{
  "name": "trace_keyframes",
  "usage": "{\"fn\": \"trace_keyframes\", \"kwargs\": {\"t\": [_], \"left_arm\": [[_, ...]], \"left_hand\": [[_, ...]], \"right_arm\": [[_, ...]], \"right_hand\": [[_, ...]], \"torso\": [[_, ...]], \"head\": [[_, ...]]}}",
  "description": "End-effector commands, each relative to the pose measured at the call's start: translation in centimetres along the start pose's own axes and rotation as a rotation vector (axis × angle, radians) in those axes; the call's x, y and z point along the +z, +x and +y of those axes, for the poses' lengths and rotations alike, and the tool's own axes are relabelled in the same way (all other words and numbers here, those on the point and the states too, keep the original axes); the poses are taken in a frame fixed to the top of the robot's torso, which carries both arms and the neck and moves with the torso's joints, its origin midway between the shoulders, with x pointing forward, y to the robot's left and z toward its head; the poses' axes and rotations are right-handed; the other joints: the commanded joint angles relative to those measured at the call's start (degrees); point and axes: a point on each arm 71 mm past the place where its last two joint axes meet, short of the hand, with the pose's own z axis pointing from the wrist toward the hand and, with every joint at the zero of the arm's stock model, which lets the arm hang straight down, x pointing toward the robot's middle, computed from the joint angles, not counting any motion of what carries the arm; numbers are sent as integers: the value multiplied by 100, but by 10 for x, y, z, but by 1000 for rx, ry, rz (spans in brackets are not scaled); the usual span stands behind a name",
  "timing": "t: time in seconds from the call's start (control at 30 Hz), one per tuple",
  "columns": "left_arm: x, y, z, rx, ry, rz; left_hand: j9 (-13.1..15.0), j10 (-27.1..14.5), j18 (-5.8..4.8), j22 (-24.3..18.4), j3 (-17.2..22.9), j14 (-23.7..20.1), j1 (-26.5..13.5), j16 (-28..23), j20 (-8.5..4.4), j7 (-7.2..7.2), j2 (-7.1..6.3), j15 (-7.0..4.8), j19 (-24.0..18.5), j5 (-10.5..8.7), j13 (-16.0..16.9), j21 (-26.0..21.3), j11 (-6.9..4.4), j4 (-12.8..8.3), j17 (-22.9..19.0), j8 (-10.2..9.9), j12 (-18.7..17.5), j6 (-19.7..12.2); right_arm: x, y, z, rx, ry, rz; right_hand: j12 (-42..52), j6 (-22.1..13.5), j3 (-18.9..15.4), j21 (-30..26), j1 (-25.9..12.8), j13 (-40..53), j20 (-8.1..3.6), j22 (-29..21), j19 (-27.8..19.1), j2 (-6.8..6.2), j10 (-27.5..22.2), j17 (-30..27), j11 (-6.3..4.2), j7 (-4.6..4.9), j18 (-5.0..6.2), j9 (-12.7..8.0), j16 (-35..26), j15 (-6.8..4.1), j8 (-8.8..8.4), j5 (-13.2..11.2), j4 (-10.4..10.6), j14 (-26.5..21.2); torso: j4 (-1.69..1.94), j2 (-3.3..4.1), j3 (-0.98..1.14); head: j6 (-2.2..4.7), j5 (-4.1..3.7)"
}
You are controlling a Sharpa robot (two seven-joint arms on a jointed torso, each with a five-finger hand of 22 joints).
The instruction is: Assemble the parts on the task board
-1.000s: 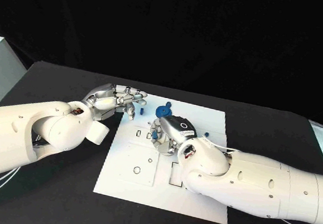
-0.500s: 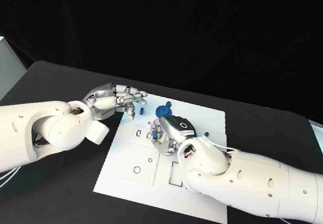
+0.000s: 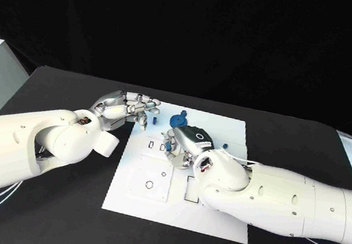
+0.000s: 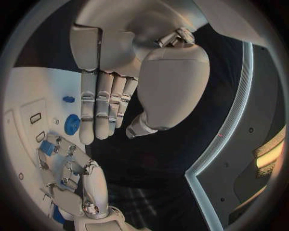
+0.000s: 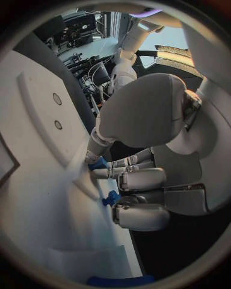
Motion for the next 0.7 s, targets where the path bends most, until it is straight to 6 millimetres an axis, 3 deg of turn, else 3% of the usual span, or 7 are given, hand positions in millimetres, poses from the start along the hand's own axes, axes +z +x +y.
{"fn": "trace_keyframes", "kwargs": {"t": [0.03, 0.7], "left_arm": [[1, 3, 0, -5, 3, 23], [0, 2, 0, -5, 3, 22]], "left_hand": [[7, -53, 95, 4, 11, -24, -23, 32, 1, 47, 25, -16, -57, 19, 8, 20, 6, -15, -10, 25, 16, -36], [7, -53, 95, 4, 11, -24, -23, 32, 1, 47, 25, -16, -57, 19, 8, 20, 6, -15, -10, 25, 16, -36]], "right_arm": [[0, 1, 1, -18, -15, 3], [-1, 2, 0, -25, -11, 19]], "right_hand": [[-24, -79, -17, -21, -3, -12, 8, 521, 85, -58, -11, 376, 55, 10, 26, -18, -29, 9, -44, -25, 28, 286], [-33, -195, -135, -60, -65, -37, 32, 504, 77, -102, -41, 337, 82, 33, 32, -64, -60, 34, -144, -106, 88, 272]], "torso": [[0, 0, -4], [1, 0, -1]], "head": [[-8, 0], [-14, -5]]}}
